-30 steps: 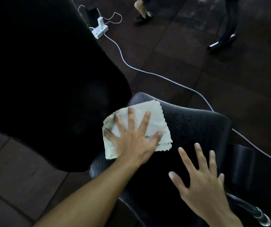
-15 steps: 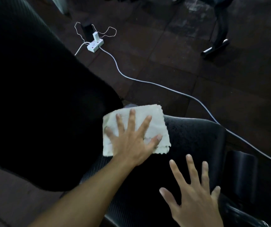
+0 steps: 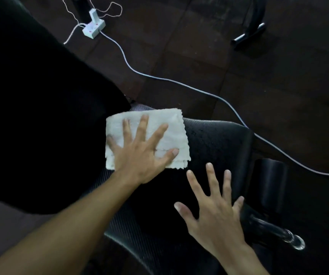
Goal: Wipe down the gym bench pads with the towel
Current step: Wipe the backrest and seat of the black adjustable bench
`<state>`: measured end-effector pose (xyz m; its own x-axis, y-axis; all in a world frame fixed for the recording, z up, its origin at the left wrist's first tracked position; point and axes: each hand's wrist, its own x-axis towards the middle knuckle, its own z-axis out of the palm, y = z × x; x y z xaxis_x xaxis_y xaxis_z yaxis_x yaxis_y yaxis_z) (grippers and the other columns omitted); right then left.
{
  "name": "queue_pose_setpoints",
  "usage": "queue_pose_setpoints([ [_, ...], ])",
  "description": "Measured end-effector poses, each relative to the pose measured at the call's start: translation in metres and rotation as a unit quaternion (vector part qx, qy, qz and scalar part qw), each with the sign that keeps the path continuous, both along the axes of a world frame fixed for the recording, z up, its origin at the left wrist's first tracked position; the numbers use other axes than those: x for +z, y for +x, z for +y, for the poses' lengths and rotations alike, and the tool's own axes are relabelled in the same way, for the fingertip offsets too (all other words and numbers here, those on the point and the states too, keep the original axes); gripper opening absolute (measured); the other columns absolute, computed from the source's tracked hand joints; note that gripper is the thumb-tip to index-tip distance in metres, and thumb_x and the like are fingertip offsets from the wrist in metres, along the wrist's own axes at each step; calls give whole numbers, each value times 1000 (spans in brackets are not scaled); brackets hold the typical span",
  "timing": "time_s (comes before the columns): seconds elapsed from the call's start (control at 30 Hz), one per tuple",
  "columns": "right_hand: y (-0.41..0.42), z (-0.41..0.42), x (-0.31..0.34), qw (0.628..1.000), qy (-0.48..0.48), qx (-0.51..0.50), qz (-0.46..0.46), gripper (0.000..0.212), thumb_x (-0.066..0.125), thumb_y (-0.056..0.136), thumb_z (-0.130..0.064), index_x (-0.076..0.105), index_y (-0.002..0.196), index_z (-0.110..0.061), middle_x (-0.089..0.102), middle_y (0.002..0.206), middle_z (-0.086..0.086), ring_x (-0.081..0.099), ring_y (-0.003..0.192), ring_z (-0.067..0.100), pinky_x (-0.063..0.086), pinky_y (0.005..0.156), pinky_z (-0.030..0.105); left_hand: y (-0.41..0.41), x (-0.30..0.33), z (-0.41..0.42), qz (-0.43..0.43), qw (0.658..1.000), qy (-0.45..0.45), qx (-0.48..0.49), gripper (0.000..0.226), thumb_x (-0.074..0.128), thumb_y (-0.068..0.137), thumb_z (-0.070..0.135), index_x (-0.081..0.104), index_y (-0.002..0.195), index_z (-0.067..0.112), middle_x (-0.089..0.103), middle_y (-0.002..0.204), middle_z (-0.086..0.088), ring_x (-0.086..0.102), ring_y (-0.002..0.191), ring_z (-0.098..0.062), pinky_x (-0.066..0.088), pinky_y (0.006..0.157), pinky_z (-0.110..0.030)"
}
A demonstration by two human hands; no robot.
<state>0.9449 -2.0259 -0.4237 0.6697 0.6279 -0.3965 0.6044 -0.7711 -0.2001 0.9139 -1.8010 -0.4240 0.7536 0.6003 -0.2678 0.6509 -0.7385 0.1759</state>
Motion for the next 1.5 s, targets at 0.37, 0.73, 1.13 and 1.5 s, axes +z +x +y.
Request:
queue_pose_setpoints([
  [0.37, 1, -3, 4, 1000, -5, 10, 17, 80, 18, 87, -84, -14, 154, -54, -37, 161, -10, -37, 147, 32, 16, 109, 80, -47, 6, -28, 0, 999, -11, 31, 75, 12, 80, 91, -10, 145, 62, -28, 160, 14, -29, 146, -30, -5, 108, -75],
  [0.73, -2, -2, 4, 1000, 11, 7, 16, 80, 25, 90, -81, -6, 157, -49, -28, 166, -5, -32, 149, 35, 14, 107, 82, 0, 4, -3, -1, 999, -26, 36, 78, 17, 77, 92, -1, 147, 61, -21, 163, 13, -25, 147, -34, -8, 107, -76],
  [1.13, -1, -3, 9, 999, 22, 4, 31, 79, 26, 93, -78, -10, 156, -49, -32, 164, -6, -35, 148, 34, 10, 109, 81, -9, 7, -6, 14, 996, -56, 74, 86, 18, 69, 98, -4, 144, 63, -25, 161, 15, -31, 145, -35, -8, 105, -78],
  [1.5, -4, -19, 27, 972, 201, -122, 19, 68, 33, 98, -61, 20, 159, -35, 11, 169, -6, 3, 157, 21, 18, 114, 75, -7, 7, -41, 11, 996, 1, -85, 75, 14, 83, 85, -5, 149, 56, -21, 163, 9, -26, 147, -35, -10, 105, -76],
])
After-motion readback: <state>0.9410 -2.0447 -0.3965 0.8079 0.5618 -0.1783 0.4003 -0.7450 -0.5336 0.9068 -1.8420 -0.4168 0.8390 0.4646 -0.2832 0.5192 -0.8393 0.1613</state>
